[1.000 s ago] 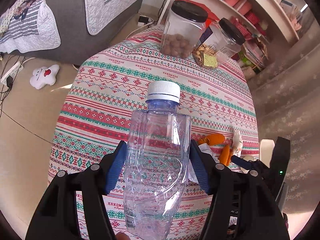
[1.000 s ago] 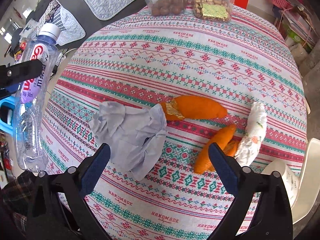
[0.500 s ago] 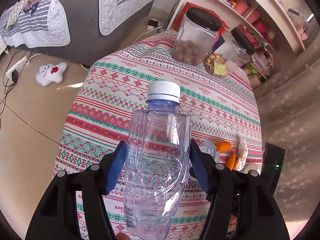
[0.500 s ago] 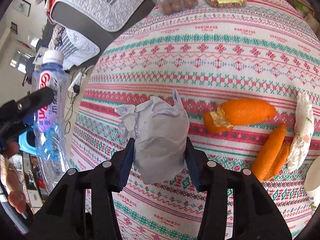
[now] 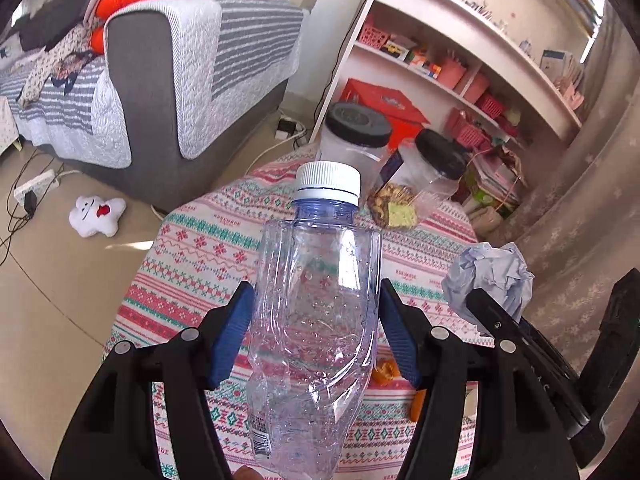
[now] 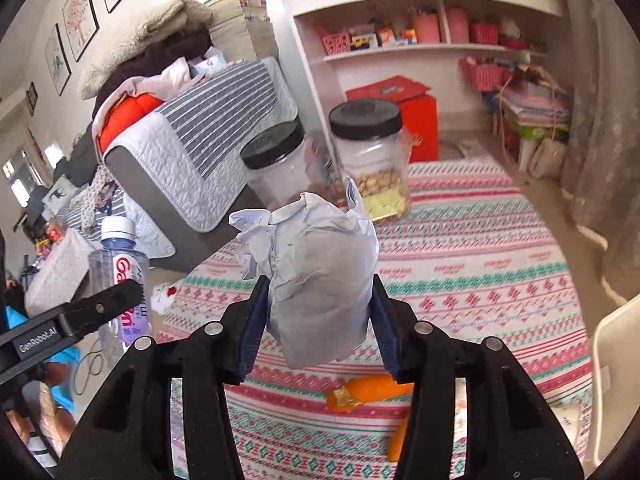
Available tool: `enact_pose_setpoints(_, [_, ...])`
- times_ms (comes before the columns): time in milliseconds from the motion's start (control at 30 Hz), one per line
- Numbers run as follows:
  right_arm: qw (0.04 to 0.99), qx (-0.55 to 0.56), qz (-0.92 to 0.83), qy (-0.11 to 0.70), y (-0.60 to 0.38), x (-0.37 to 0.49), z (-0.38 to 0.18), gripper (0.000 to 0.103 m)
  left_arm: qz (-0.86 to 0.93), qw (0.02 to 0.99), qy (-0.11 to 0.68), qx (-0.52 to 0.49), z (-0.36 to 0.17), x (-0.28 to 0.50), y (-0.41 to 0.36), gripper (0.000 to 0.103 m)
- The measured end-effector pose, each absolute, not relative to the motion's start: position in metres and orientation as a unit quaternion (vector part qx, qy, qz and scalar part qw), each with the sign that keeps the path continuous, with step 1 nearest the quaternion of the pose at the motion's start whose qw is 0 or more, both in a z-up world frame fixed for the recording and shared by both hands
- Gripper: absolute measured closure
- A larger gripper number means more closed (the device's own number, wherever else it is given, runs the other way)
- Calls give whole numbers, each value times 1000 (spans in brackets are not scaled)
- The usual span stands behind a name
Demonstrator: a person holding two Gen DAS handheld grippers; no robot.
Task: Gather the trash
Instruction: 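Carry the grey bag into the white bin and release with right gripper while left carries bottle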
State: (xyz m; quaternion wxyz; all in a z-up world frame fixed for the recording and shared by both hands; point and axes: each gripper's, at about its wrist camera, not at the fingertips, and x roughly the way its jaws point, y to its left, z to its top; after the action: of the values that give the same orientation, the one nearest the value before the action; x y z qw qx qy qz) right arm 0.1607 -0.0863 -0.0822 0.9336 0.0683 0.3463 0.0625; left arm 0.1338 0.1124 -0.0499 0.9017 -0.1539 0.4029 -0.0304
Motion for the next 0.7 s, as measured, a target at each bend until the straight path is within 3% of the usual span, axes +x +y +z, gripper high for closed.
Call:
enact_pose_setpoints(167, [960,20,-7,280,-101,145,-59,57,-44,925,348,-148,-30,129,91,41])
enact_pose_setpoints(400, [968,5,-137,212,-166,113,-32,57,-66,930,332,-146,-25,127,62,41])
enact_pose_setpoints(600, [938,26,-266,221,-254,97,-27,54,-85,928,335,-143,-29,125,38,41])
enact_pose_setpoints(700, [911,52,-308,268,-299,95,-37,42,-94,928,334,-138,-30,123,23,41])
